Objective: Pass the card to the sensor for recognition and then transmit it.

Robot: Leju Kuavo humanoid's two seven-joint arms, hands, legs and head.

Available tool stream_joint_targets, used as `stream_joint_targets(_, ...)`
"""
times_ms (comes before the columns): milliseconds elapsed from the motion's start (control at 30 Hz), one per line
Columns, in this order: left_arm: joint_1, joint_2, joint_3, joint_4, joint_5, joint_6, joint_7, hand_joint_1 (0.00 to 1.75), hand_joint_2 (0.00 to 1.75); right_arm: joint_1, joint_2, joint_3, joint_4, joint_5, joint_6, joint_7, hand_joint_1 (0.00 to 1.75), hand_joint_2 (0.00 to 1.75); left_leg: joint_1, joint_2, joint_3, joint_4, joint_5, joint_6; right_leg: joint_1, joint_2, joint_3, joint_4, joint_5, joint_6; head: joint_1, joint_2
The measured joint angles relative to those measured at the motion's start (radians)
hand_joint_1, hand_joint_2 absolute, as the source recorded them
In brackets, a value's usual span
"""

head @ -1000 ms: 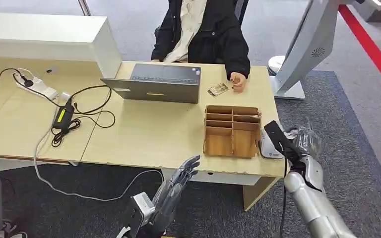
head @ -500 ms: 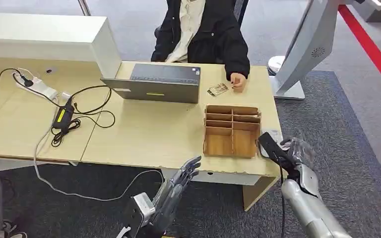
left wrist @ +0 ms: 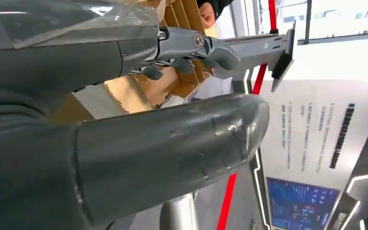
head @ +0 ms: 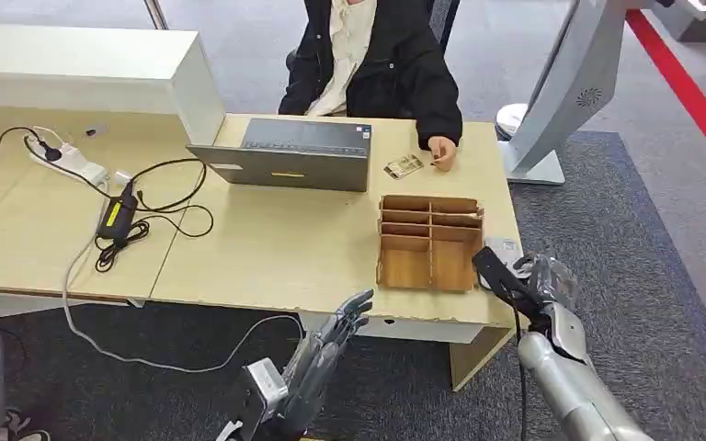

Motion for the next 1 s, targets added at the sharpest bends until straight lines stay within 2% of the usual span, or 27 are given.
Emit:
stream_joint_targets(500, -0.004, 0.000, 0.000, 0.000, 0.011, -0.015, -0.006, 0.00, 0.00, -0.006, -0.011, 0.003, -0.065, 0.047, -0.008, 0.018, 1.75, 1.75, 0.000, 0.000, 0.000, 0.000, 0.000, 0.000, 0.000, 0.000, 0.000, 0.000, 0.000, 0.000, 0.000, 0.000)
stream_joint_targets(700, -0.015, 0.000, -0.001, 0.002, 0.012, -0.009, -0.009, 0.00, 0.00, -0.032, -0.044, 0.001, -0.259, 0.140, -0.047, 0.072, 1.75, 1.75, -0.001, 0.000, 0.000, 0.000, 0.000, 0.000, 0.000, 0.000, 0.000, 0.000, 0.000, 0.000, 0.000, 0.000)
stream_joint_targets(867, -0.022, -0.001, -0.002, 0.003, 0.013, 0.003, -0.013, 0.00, 0.00, -0.037, -0.052, 0.000, -0.443, 0.247, -0.018, 0.108, 1.75, 1.75, 0.000, 0.000, 0.000, 0.000, 0.000, 0.000, 0.000, 0.000, 0.000, 0.000, 0.000, 0.000, 0.000, 0.000)
stream_joint_targets(1000, -0.025, -0.002, -0.002, 0.007, 0.015, 0.003, -0.018, 0.00, 0.00, -0.038, -0.048, 0.001, -0.541, 0.291, -0.002, 0.117, 1.75, 1.75, 0.000, 0.000, 0.000, 0.000, 0.000, 0.000, 0.000, 0.000, 0.000, 0.000, 0.000, 0.000, 0.000, 0.000)
